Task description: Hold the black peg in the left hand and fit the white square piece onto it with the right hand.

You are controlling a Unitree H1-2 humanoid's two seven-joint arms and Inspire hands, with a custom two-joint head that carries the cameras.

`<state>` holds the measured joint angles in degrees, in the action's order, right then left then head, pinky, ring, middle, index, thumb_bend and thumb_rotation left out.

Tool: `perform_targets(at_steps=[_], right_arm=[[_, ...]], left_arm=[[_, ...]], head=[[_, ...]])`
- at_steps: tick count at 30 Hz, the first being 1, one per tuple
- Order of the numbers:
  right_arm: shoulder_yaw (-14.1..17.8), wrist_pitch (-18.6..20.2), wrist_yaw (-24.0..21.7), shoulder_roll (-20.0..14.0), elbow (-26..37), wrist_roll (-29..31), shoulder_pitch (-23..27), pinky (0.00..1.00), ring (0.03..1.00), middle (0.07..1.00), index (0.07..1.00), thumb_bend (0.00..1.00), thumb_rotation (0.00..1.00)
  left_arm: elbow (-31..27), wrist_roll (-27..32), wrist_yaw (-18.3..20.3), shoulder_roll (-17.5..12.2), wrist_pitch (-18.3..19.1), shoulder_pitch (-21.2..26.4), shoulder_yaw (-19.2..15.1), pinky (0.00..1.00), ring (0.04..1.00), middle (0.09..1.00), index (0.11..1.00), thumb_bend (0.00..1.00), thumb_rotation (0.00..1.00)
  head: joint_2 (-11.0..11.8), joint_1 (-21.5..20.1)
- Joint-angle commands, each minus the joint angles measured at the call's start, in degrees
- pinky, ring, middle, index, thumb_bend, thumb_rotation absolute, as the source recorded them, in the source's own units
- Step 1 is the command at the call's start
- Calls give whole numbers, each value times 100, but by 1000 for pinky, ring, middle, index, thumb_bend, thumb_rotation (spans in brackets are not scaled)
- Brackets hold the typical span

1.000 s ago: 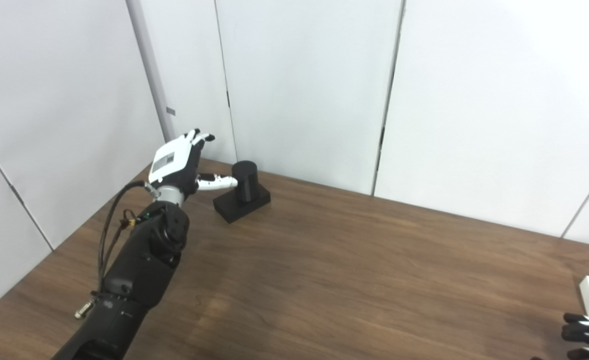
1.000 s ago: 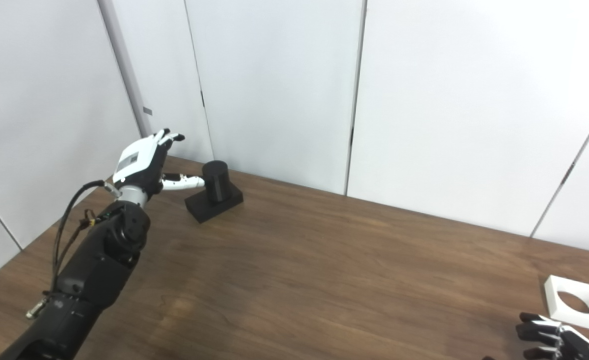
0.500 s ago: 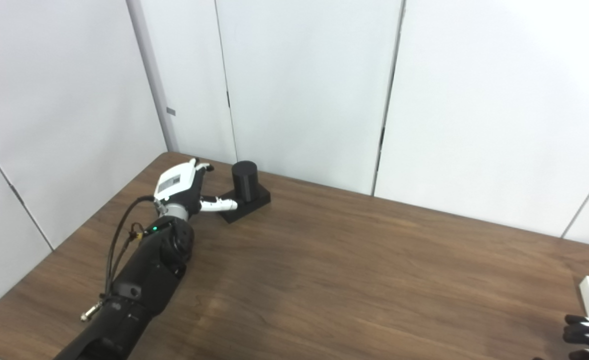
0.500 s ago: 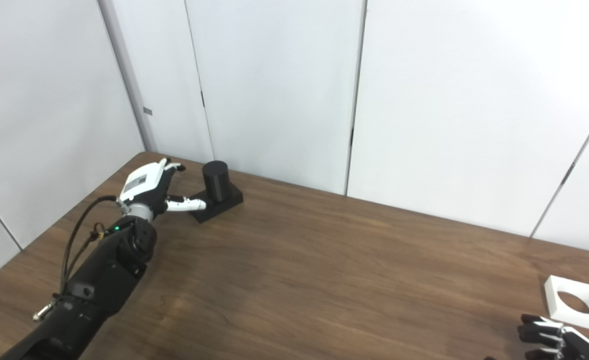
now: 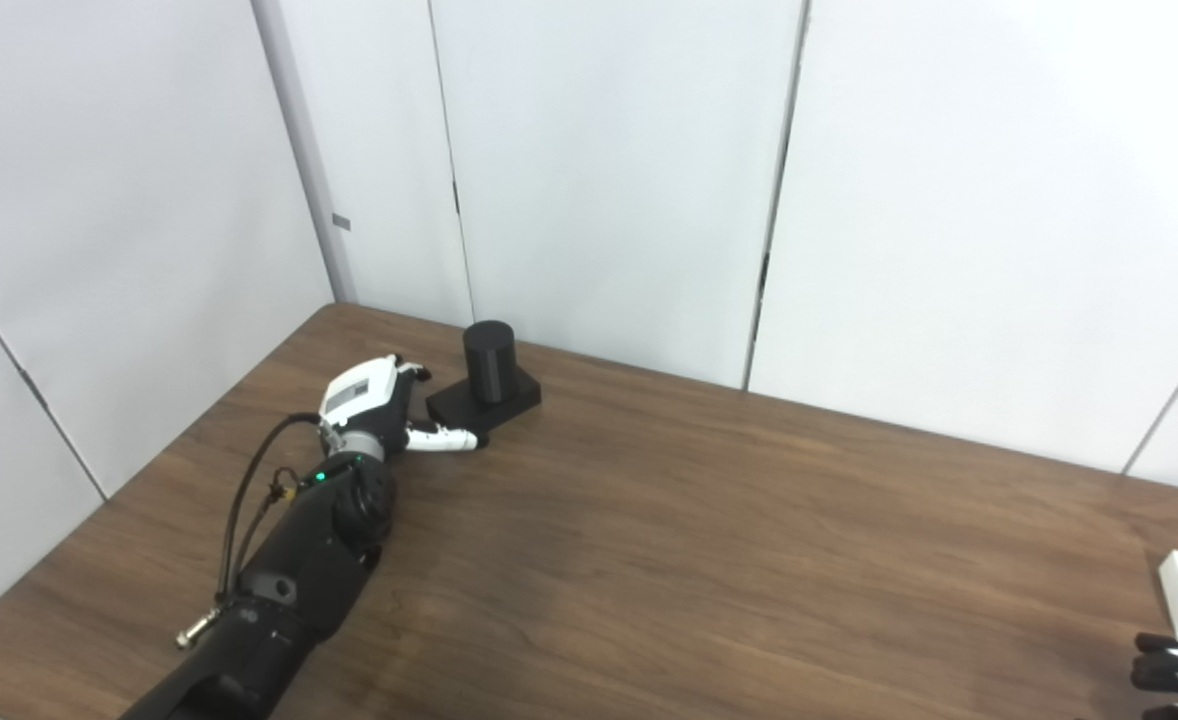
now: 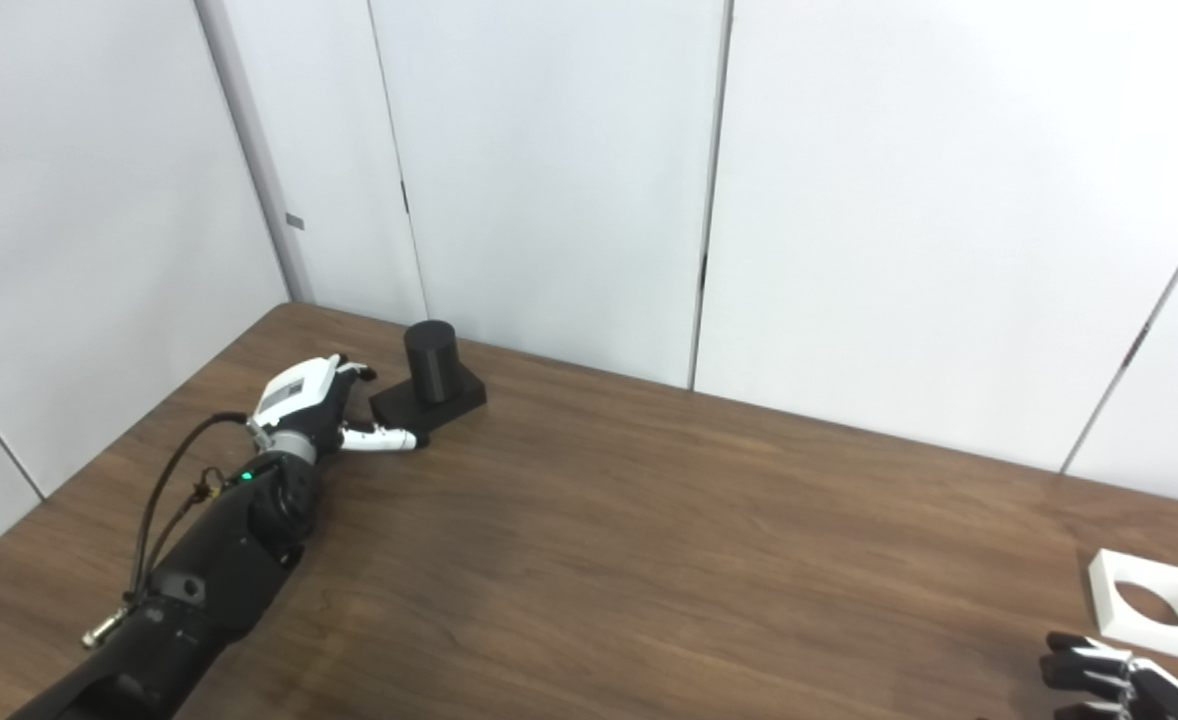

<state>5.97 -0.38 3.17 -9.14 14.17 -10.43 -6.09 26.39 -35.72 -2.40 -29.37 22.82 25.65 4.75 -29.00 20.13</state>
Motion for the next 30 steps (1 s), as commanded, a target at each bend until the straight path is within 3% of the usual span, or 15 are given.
perform_targets(at_steps=[1,13,22,30], right_arm=[[57,-140,-2,-87,200,39,104,450,597,679,498,497,140],[45,-161,-84,-79,365,47,24,460,597,680,497,495,138],[80,-149,-126,-64,468,117,-20,457,596,682,497,496,138],[83,-111,-113,-47,572,72,-66,465,610,689,497,495,138]], left_arm=[[-22,-43,-217,-111,-18,322,-7,874,1000,1000,854,1000,504],[360,-116,-303,-141,-31,412,278,869,1000,1000,858,1000,515],[875,-101,-578,-138,-229,688,410,877,1000,988,826,1000,418],[773,69,-513,-115,-222,764,385,905,1000,970,780,1000,380]], head=[[-7,8],[-58,-77],[-106,-117],[-151,-148]])
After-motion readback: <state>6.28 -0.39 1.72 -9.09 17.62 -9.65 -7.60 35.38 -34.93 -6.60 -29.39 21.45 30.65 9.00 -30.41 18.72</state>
